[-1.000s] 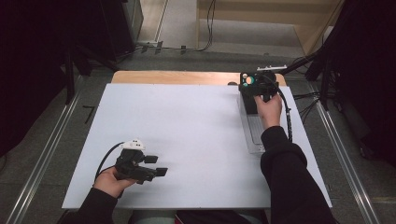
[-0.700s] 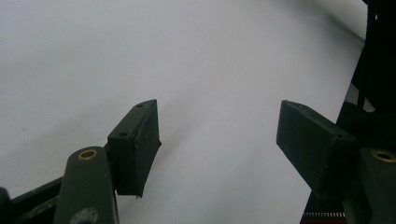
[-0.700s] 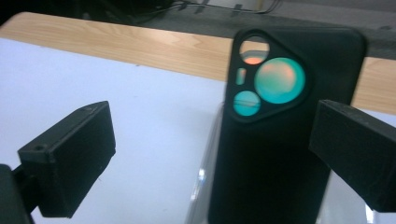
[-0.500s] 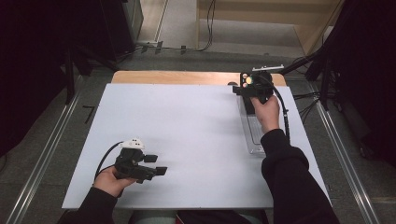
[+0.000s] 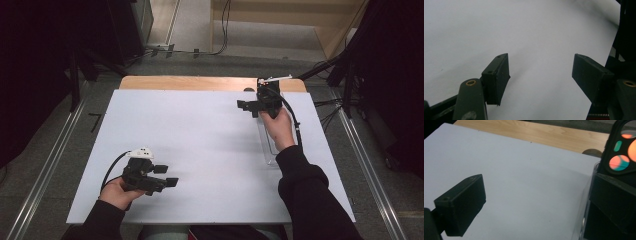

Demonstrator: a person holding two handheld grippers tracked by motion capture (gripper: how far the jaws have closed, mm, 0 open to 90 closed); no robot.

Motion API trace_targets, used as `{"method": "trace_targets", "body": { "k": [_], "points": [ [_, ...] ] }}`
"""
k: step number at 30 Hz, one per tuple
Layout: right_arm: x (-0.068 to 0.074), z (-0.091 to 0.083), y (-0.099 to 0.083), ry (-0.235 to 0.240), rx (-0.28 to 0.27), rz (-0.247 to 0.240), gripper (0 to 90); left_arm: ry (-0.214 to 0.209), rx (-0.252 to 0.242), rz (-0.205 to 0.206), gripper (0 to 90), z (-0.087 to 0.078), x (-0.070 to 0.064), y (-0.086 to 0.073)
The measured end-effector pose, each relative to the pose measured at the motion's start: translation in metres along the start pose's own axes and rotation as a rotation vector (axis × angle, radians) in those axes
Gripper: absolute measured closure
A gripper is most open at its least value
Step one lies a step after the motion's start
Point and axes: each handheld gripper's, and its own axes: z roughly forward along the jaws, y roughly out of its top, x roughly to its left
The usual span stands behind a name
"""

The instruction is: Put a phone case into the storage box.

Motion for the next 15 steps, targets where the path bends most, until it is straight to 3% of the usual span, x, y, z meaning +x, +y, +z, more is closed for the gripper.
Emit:
{"method": "trace_targets", "body": {
  "k": [6,8,15],
  "points": [
    [0.011,-0.001,-0.010,0.030,0.016,-0.019,0.9,-0.001,-0.004,-0.006,30.3,-0.001,0.001,0.000],
    [0.013,-0.003,-0.012,0.039,0.021,-0.016,8.3,0.000,-0.008,-0.007,30.3,-0.001,0.001,0.000],
    [0.020,-0.008,-0.018,0.079,0.019,-0.019,8.3,0.002,-0.007,0.001,30.3,-0.003,0.001,0.001]
  ]
}}
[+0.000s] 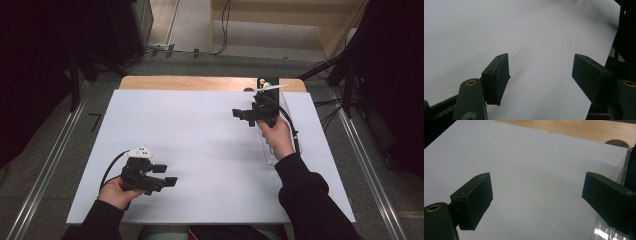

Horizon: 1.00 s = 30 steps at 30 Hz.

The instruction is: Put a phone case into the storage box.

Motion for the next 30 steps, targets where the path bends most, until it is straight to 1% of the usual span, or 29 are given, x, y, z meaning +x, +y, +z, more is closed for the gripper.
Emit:
{"method": "trace_targets", "body": {
  "k": [3,4,6,7,13,16,17,18,23,27,30],
  "points": [
    [0.004,-0.002,-0.004,0.016,-0.005,-0.003,8.3,-0.002,0.000,0.002,30.4,0.000,0.000,0.000],
    [0.005,-0.002,-0.005,0.017,-0.002,-0.006,8.3,-0.003,0.000,0.000,30.4,0.000,0.000,0.000],
    [0.007,-0.003,-0.007,0.016,0.009,0.004,8.3,-0.002,-0.002,-0.001,30.3,-0.001,0.000,0.000],
    [0.009,-0.004,-0.009,0.024,0.012,0.002,8.3,-0.002,-0.004,-0.001,30.3,-0.001,0.000,0.000],
    [0.020,-0.009,-0.017,0.048,0.022,-0.033,8.3,0.000,-0.009,-0.003,30.4,-0.003,0.001,0.000],
    [0.024,-0.012,-0.023,0.050,0.040,-0.038,8.6,0.000,-0.008,-0.001,30.3,-0.003,0.001,0.000],
    [0.025,-0.014,-0.025,0.062,0.042,-0.035,11.1,-0.002,-0.009,-0.001,30.3,-0.003,0.001,0.001],
    [0.026,-0.015,-0.027,0.073,0.051,-0.033,11.6,-0.004,-0.009,0.001,30.3,-0.003,0.001,0.001],
    [0.029,-0.021,-0.037,0.117,0.058,-0.044,11.6,-0.009,-0.010,0.003,30.3,-0.003,0.000,0.001],
    [0.031,-0.026,-0.043,0.135,0.064,-0.061,11.6,-0.012,-0.008,0.006,30.3,-0.003,0.000,0.001],
    [0.033,-0.029,-0.049,0.146,0.072,-0.064,11.6,-0.013,-0.008,0.003,30.3,-0.003,0.000,0.002]
  ]
}}
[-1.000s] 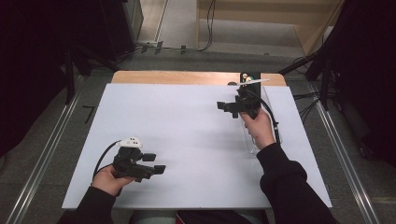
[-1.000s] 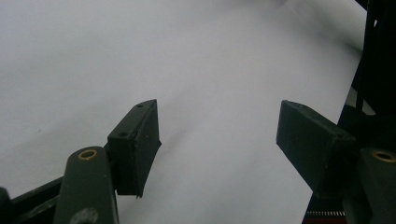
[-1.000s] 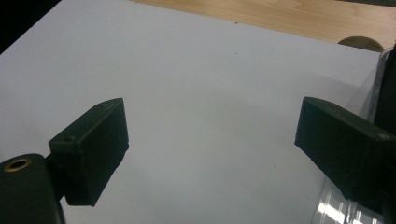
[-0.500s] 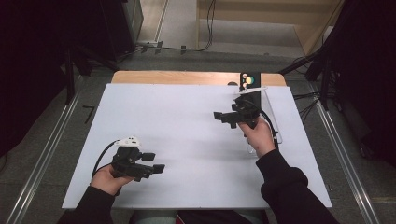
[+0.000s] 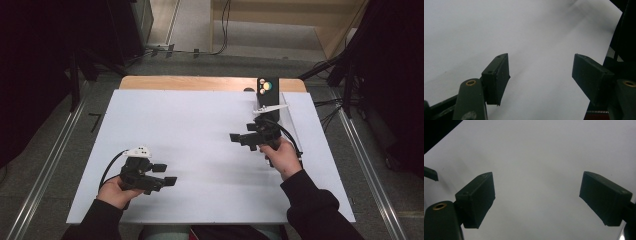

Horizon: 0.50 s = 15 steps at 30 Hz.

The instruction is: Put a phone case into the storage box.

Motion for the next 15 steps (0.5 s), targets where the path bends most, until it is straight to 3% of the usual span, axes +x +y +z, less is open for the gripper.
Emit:
{"method": "trace_targets", "body": {
  "k": [7,15],
  "points": [
    [0.005,-0.002,-0.012,0.042,-0.009,-0.040,11.6,-0.009,-0.004,0.004,30.3,0.000,0.000,0.000],
    [0.014,-0.005,-0.025,0.063,0.022,-0.073,11.6,-0.019,-0.004,0.011,30.3,0.000,-0.002,0.000]
  ]
}}
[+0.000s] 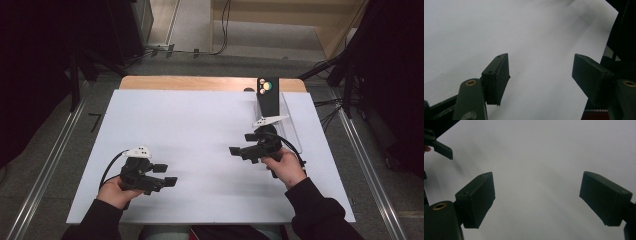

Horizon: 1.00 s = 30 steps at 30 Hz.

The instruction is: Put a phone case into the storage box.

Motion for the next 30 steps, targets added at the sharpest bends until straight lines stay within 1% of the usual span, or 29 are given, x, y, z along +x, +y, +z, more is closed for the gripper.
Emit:
{"method": "trace_targets", "body": {
  "k": [4,5,8,10,13,17,19,21,30],
  "points": [
    [0.004,-0.002,-0.006,0.018,-0.003,-0.013,11.6,-0.007,0.000,0.008,30.3,0.000,-0.002,0.000],
    [0.005,-0.003,-0.007,0.021,-0.005,-0.024,11.6,-0.008,0.000,0.008,30.3,0.000,-0.002,0.000],
    [0.008,-0.003,-0.012,0.039,0.012,-0.042,11.6,-0.009,0.004,0.009,30.3,0.001,-0.003,0.000],
    [0.009,-0.004,-0.016,0.051,0.019,-0.041,11.6,-0.012,0.005,0.010,30.3,0.001,-0.003,0.000],
    [0.011,-0.006,-0.023,0.057,0.031,-0.058,11.6,-0.012,0.003,0.014,30.3,0.000,-0.004,-0.002],
    [0.012,-0.010,-0.031,0.061,0.046,-0.058,11.6,-0.010,0.001,0.010,30.3,-0.003,-0.003,-0.003],
    [0.013,-0.013,-0.035,0.053,0.052,-0.072,11.6,-0.014,-0.002,0.007,30.2,-0.004,-0.003,-0.004],
    [0.014,-0.016,-0.039,0.048,0.059,-0.074,11.6,-0.015,-0.003,0.010,30.2,-0.004,-0.003,-0.004],
    [0.007,-0.027,-0.056,0.056,0.077,-0.065,11.6,-0.023,-0.006,0.011,30.2,-0.004,-0.005,-0.006]
  ]
}}
